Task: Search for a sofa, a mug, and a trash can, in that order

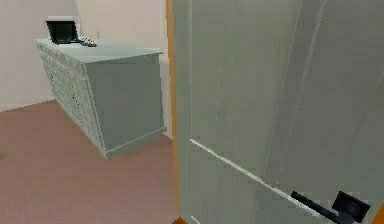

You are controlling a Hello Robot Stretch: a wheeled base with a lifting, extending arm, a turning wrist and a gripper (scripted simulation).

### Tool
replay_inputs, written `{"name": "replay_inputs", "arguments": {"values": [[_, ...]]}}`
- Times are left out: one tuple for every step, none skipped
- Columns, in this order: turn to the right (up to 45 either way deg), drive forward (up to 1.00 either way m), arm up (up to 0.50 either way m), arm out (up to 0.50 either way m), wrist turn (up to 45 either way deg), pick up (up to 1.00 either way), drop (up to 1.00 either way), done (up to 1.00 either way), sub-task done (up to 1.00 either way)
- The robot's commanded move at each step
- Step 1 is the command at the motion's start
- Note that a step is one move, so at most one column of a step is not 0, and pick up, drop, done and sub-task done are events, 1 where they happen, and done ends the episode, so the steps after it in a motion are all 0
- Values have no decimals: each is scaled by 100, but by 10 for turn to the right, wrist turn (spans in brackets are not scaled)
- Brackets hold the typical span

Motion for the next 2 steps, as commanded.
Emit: {"name": "replay_inputs", "arguments": {"values": [[-180,0,0,0,0,0,0,0,0],[0,80,0,0,0,0,0,0,0]]}}
